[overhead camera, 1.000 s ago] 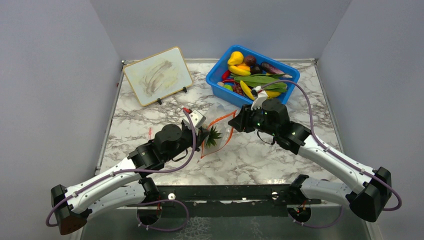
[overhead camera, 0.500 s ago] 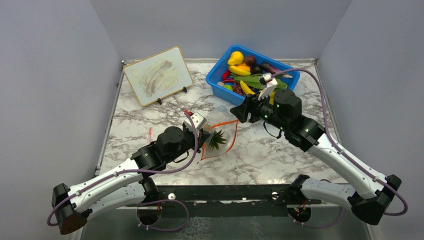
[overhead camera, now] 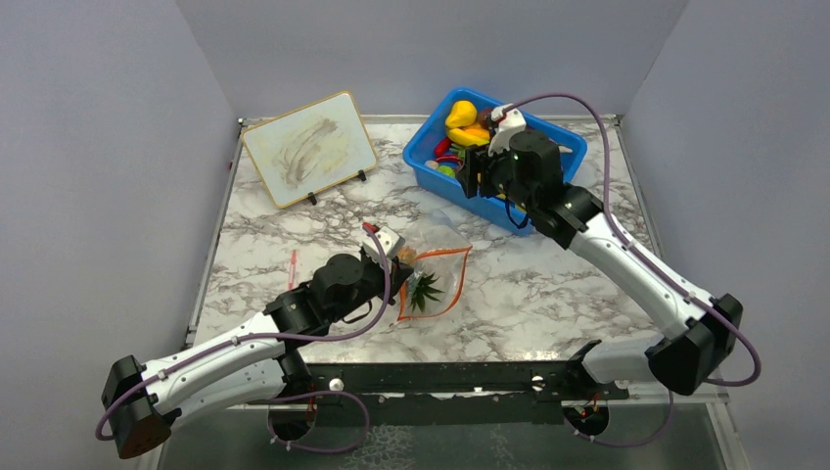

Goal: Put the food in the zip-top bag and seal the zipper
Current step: Pick up the fake fruit from the bin.

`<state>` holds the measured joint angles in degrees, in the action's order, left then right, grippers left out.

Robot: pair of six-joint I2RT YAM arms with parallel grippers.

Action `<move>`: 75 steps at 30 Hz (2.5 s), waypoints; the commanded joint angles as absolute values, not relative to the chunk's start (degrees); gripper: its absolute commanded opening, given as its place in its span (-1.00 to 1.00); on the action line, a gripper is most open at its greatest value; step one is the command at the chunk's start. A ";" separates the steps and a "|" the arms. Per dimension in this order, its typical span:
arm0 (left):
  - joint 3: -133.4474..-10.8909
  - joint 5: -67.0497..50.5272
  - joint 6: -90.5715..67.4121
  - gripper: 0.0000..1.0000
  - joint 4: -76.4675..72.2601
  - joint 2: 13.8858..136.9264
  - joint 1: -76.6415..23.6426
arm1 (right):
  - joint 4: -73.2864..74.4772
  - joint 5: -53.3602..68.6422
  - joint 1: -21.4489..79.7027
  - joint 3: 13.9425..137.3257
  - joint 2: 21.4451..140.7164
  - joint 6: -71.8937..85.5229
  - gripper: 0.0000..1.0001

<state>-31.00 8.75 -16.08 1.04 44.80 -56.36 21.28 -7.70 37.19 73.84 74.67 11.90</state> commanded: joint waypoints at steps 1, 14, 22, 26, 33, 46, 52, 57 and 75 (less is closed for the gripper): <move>-35.16 7.20 -16.17 -1.00 4.51 45.17 -56.42 | 18.95 -8.89 31.79 77.95 80.79 7.17 0.19; -39.29 3.67 -15.53 -1.00 14.01 43.43 -56.48 | 6.70 -14.09 21.82 88.01 103.04 2.84 0.41; -38.50 2.69 -15.16 -1.00 14.47 41.79 -56.46 | 7.75 -12.88 19.27 104.20 119.28 0.66 0.60; -38.76 3.00 -14.73 -1.00 14.71 40.98 -56.44 | 10.57 -12.12 17.97 111.63 125.83 1.79 0.62; -38.60 2.25 -14.58 -1.00 15.05 40.69 -56.51 | 6.45 -16.46 17.54 113.92 130.77 -1.71 0.66; -38.78 2.20 -14.43 -1.00 14.61 41.17 -56.49 | 2.72 -19.51 17.39 119.95 139.16 -4.55 0.65; -38.54 2.53 -14.33 -1.00 14.79 40.43 -56.48 | 1.61 -22.04 17.40 121.37 141.09 -6.05 0.59; -38.49 3.68 -14.28 -1.00 14.77 40.01 -56.46 | -2.63 -27.17 17.36 119.46 141.39 -10.10 0.41; -38.47 5.88 -13.97 -1.00 15.08 39.01 -56.43 | -0.90 -20.28 17.46 107.72 129.08 -9.33 -0.08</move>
